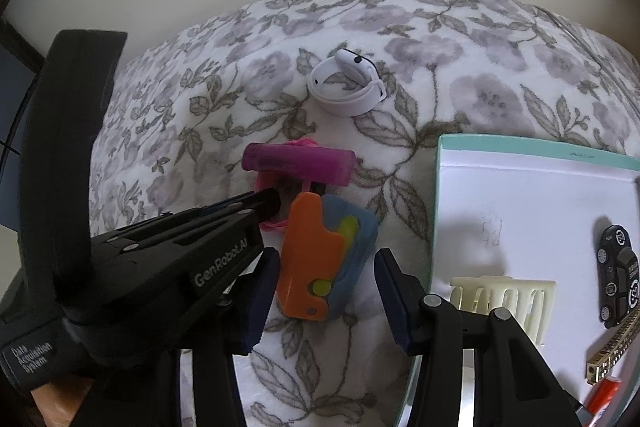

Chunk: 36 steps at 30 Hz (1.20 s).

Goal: Organize rigid objects
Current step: 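Grasp orange-and-blue toy with right gripper while left gripper grasps pink watch band, then lift orange-and-blue toy with right tool while left tool lifts pink band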

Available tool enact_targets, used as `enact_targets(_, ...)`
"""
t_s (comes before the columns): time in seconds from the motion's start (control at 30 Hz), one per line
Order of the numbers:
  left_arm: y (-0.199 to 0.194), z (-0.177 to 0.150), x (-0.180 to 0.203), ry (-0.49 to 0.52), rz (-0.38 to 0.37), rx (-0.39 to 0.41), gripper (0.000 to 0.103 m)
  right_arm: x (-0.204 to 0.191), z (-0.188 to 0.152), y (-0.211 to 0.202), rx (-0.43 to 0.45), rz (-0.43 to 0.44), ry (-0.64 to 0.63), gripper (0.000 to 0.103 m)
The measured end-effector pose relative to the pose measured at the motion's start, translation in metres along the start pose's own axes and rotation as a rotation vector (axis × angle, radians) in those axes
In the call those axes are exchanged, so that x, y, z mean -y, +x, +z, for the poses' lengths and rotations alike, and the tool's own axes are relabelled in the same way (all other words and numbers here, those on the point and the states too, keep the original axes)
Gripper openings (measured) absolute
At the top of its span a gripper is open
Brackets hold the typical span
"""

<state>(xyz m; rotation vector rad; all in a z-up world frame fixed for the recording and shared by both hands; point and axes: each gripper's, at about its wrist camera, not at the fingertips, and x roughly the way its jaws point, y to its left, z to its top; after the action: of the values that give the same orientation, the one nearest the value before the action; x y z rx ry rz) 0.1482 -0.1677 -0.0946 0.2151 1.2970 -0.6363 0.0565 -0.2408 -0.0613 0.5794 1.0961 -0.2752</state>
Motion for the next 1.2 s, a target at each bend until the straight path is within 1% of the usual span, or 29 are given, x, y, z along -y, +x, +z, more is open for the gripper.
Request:
enact_targets(0.17, -0.002, 0.002, -0.008, -0.029, 0.005, -0.014, 0.008, -0.008, -0.001, 0.005, -0.013, -0.004, -0.024, 0.052)
enact_targets(0.33, -0.004, 0.001, -0.012, -0.032, 0.005, -0.02, 0.008, -0.013, -0.002, 0.01, -0.018, -0.019, -0.038, 0.052)
enact_targets(0.5, -0.005, 0.003, -0.017, -0.042, 0.019, -0.035, 0.008, -0.014, -0.002, 0.012, -0.047, -0.003, -0.03, 0.052)
enact_targets(0.77, -0.005, 0.002, -0.022, -0.062, -0.002, -0.046, 0.008, -0.017, -0.003, 0.017, -0.042, -0.015, -0.036, 0.054)
enact_targets(0.97, -0.005, 0.002, -0.021, -0.061, 0.007, -0.041, 0.008, -0.016, -0.004, 0.026, -0.04, -0.015, -0.018, 0.053)
enact_targets(1.13, -0.004, 0.003, -0.02, -0.061, 0.012, -0.034, 0.008, -0.014, -0.005, 0.027, -0.024, -0.018, -0.002, 0.051)
enact_targets(1.17, -0.004, 0.003, -0.019, -0.058, 0.017, -0.031, 0.008, -0.015, -0.005, 0.027, -0.018, -0.022, -0.003, 0.045)
enact_targets(1.2, -0.004, 0.003, -0.018, -0.054, 0.023, -0.027, 0.008, -0.015, -0.005, 0.028, -0.014, -0.032, -0.002, 0.045)
